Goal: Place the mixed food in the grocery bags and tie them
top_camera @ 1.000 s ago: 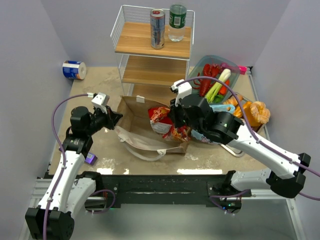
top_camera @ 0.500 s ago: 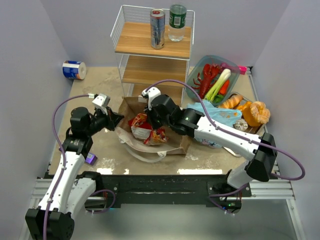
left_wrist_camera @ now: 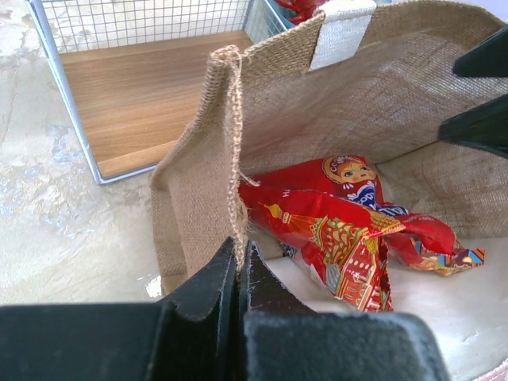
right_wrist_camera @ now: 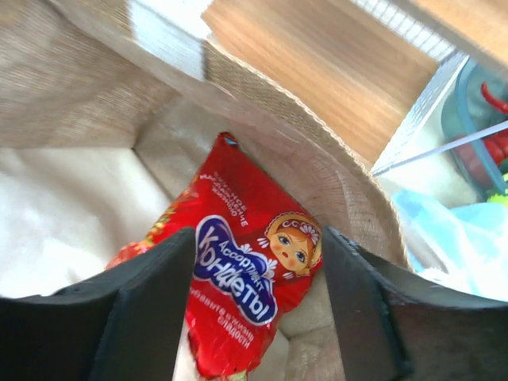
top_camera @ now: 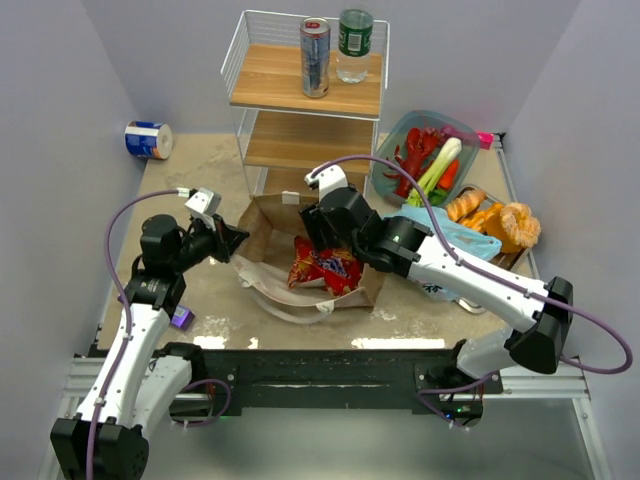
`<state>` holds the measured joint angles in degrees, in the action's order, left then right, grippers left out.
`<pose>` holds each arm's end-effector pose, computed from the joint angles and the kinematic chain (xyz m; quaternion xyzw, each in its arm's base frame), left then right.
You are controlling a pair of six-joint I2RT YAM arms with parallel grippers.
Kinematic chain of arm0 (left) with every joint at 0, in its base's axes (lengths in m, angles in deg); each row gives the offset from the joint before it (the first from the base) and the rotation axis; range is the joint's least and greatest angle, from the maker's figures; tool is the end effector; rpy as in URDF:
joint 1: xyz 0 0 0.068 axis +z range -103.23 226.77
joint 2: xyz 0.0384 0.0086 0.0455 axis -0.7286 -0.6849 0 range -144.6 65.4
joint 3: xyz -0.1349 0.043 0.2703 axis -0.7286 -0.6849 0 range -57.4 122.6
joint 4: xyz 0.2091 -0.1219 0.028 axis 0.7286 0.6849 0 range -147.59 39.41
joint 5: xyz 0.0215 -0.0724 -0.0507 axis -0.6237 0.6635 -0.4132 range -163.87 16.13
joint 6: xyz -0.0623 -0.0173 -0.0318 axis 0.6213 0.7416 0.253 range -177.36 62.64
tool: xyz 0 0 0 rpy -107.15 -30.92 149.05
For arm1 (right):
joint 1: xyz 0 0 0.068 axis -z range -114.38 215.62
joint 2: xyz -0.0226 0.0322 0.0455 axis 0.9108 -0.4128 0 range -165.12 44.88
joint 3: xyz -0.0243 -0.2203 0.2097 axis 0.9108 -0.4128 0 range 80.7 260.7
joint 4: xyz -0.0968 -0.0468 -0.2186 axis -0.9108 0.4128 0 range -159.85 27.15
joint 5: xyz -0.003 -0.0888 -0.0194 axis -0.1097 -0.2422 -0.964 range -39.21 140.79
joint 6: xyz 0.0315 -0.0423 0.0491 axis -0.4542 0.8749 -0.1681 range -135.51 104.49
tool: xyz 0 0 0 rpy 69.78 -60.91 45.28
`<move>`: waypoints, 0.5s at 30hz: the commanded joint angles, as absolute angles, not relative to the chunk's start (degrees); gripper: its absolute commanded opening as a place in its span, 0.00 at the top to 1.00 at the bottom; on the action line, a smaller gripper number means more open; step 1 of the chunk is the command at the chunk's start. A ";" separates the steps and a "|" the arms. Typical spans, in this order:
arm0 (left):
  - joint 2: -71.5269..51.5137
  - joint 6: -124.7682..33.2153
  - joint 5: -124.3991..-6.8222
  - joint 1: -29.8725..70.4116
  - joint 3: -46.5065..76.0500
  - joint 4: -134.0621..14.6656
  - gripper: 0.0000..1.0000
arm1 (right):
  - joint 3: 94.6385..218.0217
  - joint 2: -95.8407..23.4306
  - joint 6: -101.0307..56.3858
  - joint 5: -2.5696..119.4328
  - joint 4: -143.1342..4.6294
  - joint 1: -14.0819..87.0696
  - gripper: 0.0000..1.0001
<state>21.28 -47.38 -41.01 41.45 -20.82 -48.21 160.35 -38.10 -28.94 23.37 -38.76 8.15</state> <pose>0.1535 -0.0468 0.3142 0.1369 0.7769 -0.3013 0.5357 0.1937 0.2527 0.3836 -0.2197 0.8382 0.0919 0.4907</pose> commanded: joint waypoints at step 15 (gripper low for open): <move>22.07 -46.28 -39.16 41.32 -21.36 -51.00 1.00 | 191.66 -37.82 -25.53 24.69 -44.01 9.63 0.17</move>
<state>21.28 -47.36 -40.94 41.45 -20.91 -48.38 181.40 -34.43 -27.43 29.01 -39.54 7.14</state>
